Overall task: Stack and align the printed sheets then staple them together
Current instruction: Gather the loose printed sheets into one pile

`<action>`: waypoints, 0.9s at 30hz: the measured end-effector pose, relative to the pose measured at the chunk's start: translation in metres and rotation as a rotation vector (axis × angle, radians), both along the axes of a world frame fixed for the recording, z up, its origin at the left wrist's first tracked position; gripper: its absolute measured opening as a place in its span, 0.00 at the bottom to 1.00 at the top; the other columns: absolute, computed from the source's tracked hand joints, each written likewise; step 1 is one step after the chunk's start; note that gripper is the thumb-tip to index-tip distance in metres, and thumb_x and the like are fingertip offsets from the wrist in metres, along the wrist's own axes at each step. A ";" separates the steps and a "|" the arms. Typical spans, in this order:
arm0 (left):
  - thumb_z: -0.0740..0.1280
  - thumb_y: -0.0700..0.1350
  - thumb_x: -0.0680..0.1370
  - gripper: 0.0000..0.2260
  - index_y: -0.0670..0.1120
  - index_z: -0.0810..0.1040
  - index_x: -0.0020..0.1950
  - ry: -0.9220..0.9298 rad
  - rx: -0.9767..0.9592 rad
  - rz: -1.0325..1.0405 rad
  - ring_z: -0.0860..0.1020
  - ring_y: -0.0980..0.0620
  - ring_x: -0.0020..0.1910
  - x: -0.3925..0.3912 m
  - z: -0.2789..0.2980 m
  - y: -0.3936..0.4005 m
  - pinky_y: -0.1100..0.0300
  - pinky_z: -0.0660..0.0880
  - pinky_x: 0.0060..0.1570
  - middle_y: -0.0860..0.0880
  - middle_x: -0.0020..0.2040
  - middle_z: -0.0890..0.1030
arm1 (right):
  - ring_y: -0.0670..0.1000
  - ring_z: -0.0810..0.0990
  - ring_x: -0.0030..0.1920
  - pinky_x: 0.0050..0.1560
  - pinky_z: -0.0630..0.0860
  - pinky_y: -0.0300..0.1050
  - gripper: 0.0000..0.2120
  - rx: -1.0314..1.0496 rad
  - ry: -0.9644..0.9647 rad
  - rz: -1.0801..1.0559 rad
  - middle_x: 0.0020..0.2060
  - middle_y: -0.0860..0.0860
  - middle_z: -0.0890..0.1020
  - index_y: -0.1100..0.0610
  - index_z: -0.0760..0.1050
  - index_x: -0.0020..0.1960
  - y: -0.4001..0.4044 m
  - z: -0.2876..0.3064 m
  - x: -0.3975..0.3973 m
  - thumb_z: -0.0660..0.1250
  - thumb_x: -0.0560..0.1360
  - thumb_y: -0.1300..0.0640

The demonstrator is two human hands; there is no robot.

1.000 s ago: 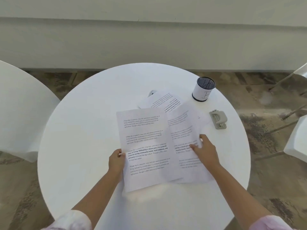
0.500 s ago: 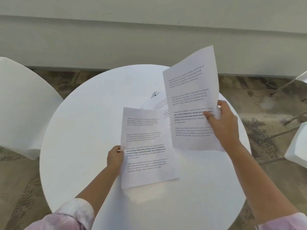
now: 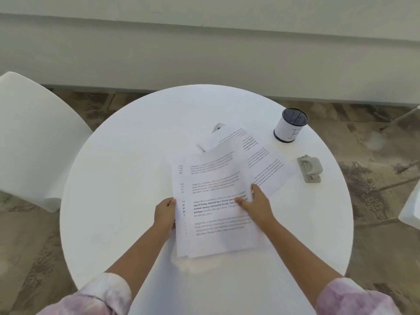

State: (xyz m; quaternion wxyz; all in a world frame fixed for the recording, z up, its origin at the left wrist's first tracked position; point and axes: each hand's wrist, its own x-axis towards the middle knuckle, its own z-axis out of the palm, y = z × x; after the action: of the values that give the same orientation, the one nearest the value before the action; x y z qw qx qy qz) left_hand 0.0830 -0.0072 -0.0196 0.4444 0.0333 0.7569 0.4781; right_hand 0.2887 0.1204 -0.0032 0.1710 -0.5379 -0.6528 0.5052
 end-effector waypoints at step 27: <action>0.64 0.43 0.77 0.09 0.46 0.80 0.55 0.094 0.657 -0.070 0.81 0.54 0.47 -0.009 0.070 0.022 0.64 0.78 0.43 0.52 0.49 0.84 | 0.49 0.83 0.46 0.48 0.80 0.45 0.07 0.049 0.469 -0.122 0.45 0.46 0.84 0.47 0.76 0.46 0.027 0.067 -0.031 0.68 0.74 0.59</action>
State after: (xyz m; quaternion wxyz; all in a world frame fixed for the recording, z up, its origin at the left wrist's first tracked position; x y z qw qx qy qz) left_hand 0.0744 0.0148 0.0506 0.3905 0.2228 0.5805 0.6789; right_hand 0.2573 0.1470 0.0639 0.3612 -0.4401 -0.5737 0.5888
